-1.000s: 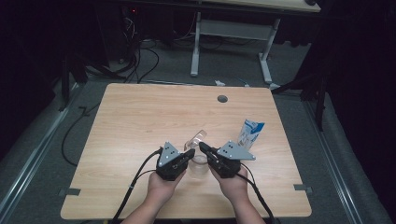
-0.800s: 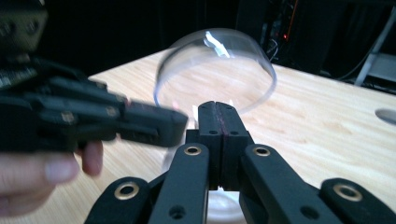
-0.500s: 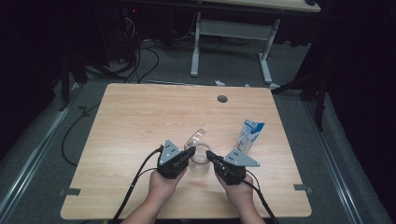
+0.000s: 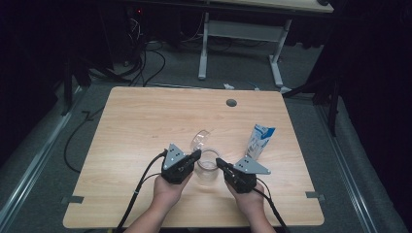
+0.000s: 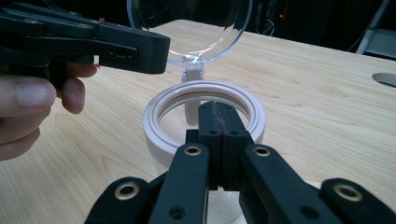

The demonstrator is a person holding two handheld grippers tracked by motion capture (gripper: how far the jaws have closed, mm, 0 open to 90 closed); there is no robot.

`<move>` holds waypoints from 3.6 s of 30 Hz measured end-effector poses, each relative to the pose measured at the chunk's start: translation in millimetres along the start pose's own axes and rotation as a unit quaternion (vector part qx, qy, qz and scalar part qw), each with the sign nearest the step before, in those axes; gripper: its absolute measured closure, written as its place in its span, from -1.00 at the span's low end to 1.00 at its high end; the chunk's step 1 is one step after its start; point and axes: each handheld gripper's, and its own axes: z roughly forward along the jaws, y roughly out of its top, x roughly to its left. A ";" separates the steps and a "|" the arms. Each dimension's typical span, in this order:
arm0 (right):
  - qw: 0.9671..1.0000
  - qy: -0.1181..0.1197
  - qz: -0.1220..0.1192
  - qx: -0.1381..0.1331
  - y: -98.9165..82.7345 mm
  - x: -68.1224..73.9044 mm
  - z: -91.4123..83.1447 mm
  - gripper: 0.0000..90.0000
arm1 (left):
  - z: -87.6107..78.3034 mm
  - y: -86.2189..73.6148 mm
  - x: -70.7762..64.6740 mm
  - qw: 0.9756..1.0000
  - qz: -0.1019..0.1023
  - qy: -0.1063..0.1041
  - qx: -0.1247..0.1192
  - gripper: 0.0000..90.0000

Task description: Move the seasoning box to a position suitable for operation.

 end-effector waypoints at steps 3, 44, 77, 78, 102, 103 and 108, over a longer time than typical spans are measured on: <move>1.000 -0.001 -0.002 -0.001 -0.1 0.4 0.2 1.00 | -0.2 0.1 0.8 1.000 -0.001 -0.001 0.001 1.00; 0.993 -0.104 0.049 0.032 -51.5 -62.2 -44.7 0.96 | -61.7 -60.4 81.5 0.991 0.064 0.087 0.083 0.77; 0.978 -0.194 0.072 0.032 -25.4 -73.0 -46.9 0.10 | -71.0 -65.4 86.6 0.993 0.048 0.068 0.080 0.10; 0.977 -0.197 0.076 0.031 -23.8 -75.5 -44.8 0.06 | -69.8 -65.9 86.5 0.993 0.050 0.068 0.079 0.10; 0.968 -0.232 0.092 0.041 -9.2 -92.3 -28.5 0.31 | -71.9 -66.1 85.5 0.993 0.060 0.066 0.078 0.11; 0.969 -0.228 0.088 0.039 -9.7 -92.2 -29.5 0.41 | -71.7 -66.1 85.4 0.993 0.061 0.066 0.078 0.11; 0.971 -0.225 0.074 0.033 -10.4 -91.5 -33.3 0.80 | -71.1 -66.5 85.1 0.993 0.062 0.065 0.082 0.11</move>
